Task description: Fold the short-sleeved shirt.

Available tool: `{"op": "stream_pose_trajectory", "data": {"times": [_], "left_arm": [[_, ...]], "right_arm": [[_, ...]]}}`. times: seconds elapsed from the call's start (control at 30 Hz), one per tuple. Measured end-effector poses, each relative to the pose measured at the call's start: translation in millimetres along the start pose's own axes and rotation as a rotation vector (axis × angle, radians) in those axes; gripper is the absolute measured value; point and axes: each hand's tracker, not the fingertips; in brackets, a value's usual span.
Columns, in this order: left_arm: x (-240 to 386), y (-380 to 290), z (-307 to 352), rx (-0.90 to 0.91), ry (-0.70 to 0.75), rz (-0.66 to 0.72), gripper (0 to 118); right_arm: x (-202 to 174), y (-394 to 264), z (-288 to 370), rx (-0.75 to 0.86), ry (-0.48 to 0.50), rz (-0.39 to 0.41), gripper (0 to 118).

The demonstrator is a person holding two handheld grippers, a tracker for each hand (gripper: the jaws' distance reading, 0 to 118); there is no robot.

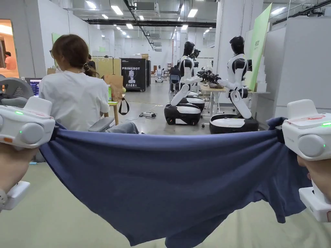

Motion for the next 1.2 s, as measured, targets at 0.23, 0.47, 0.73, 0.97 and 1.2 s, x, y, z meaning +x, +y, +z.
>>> {"op": "stream_pose_trajectory", "data": {"times": [0.23, 0.47, 0.73, 0.97, 1.2], "left_arm": [[38, -80, -39, -0.151, -0.026, -0.023, 0], [40, -127, -14, -0.194, -0.092, 0.021, 0], [29, -222, 63, -0.379, -0.228, 0.077, 0], [29, -346, 93, -0.596, -0.271, 0.135, 0], [31, -319, 136, -0.433, -0.256, 0.212, 100]], "right_arm": [[-27, -91, -43, -0.145, 0.003, -0.012, 3], [-26, -156, -28, -0.209, 0.031, -0.026, 3], [-20, -245, 49, -0.405, 0.123, -0.040, 3], [-42, -356, 100, -0.671, 0.182, -0.038, 3], [-53, -316, 121, -0.568, 0.272, -0.120, 113]]}}
